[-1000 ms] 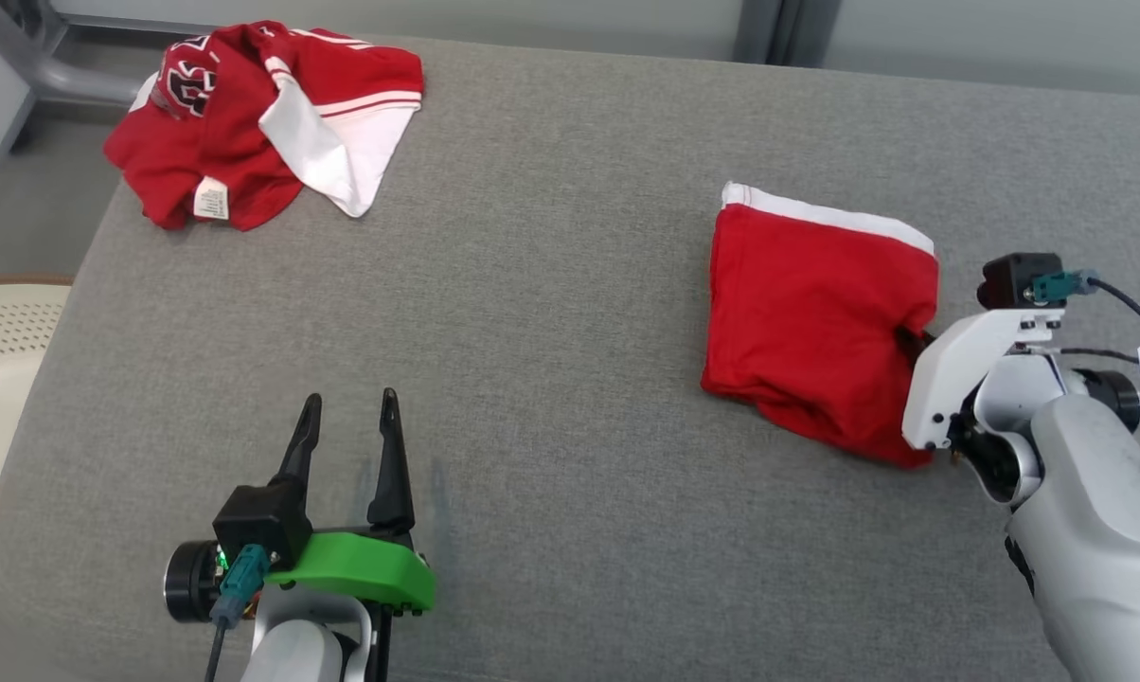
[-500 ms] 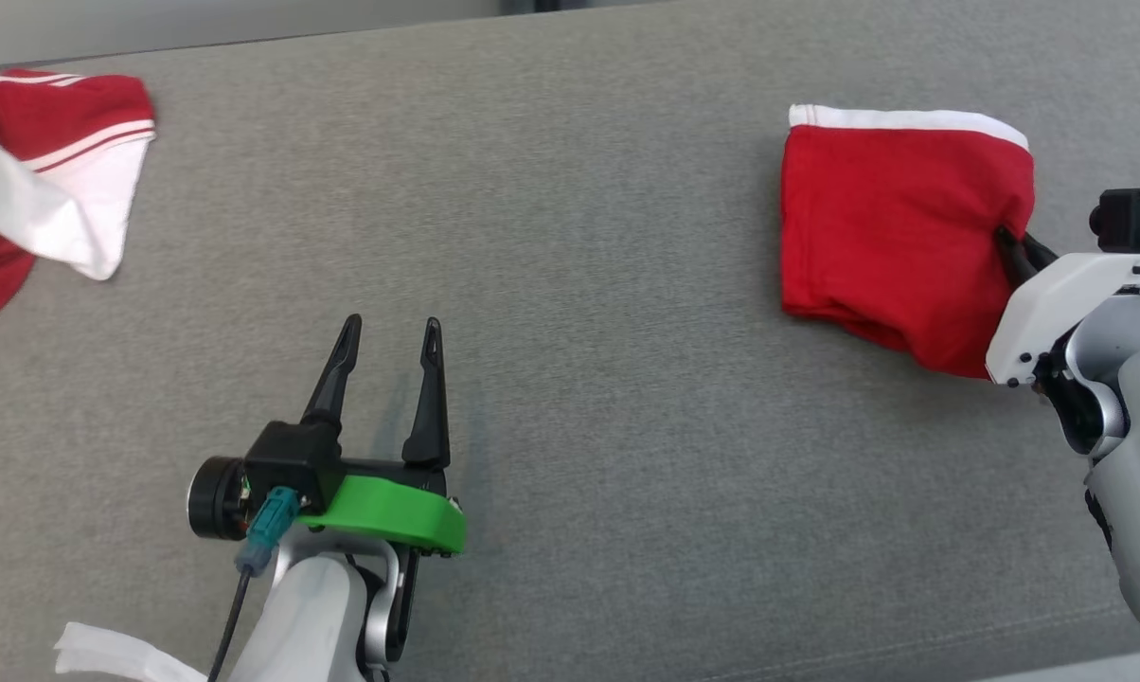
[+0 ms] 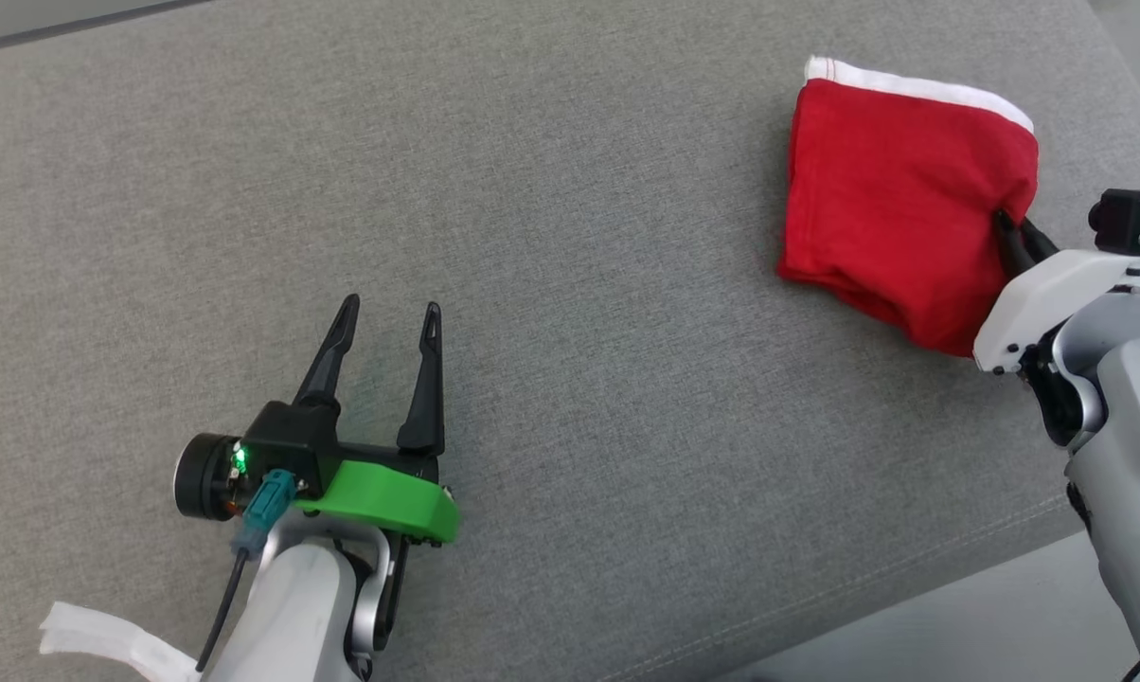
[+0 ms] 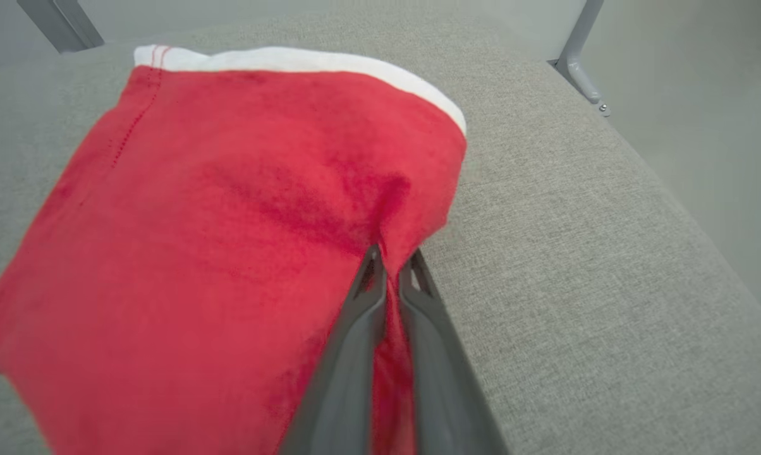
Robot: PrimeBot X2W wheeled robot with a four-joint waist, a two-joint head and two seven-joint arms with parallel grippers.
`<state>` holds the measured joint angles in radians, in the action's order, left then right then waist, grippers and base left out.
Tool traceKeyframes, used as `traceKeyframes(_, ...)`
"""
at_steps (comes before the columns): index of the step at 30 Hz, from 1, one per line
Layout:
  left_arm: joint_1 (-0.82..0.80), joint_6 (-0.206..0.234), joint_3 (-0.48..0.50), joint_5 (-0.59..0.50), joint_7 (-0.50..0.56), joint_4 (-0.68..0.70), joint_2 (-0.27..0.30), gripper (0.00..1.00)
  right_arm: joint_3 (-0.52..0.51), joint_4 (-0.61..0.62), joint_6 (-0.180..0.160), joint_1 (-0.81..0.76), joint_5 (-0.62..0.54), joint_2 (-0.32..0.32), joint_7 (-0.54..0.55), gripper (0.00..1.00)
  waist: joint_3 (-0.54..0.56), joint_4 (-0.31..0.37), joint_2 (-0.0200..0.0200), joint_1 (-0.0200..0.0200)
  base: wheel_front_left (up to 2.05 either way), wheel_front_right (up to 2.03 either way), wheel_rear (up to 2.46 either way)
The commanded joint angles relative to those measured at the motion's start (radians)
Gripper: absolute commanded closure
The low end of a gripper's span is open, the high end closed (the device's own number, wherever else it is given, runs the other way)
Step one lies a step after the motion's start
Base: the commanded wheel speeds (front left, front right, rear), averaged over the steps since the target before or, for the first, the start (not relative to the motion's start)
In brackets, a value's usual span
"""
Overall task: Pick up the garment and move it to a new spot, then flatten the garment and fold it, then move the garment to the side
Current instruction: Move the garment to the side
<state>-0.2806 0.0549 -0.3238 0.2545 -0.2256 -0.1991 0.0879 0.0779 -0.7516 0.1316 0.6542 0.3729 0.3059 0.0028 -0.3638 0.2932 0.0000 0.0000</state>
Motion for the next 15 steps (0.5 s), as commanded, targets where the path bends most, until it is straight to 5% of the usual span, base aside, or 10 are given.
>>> traceKeyframes(1,0.009,0.007,0.005,0.002,0.000,0.008,0.013,0.00,-0.001,-0.013,-0.002,0.025,-0.010,0.015,-0.012,1.00,-0.012,-0.020,0.0000,0.0000,0.00,0.00,0.00)
traceKeyframes(15,0.011,0.033,0.017,-0.002,0.013,0.094,0.044,0.00,0.011,-0.198,-0.002,0.261,-0.093,0.226,-0.022,1.00,-0.100,-0.173,0.0000,0.0000,0.00,0.00,0.00)
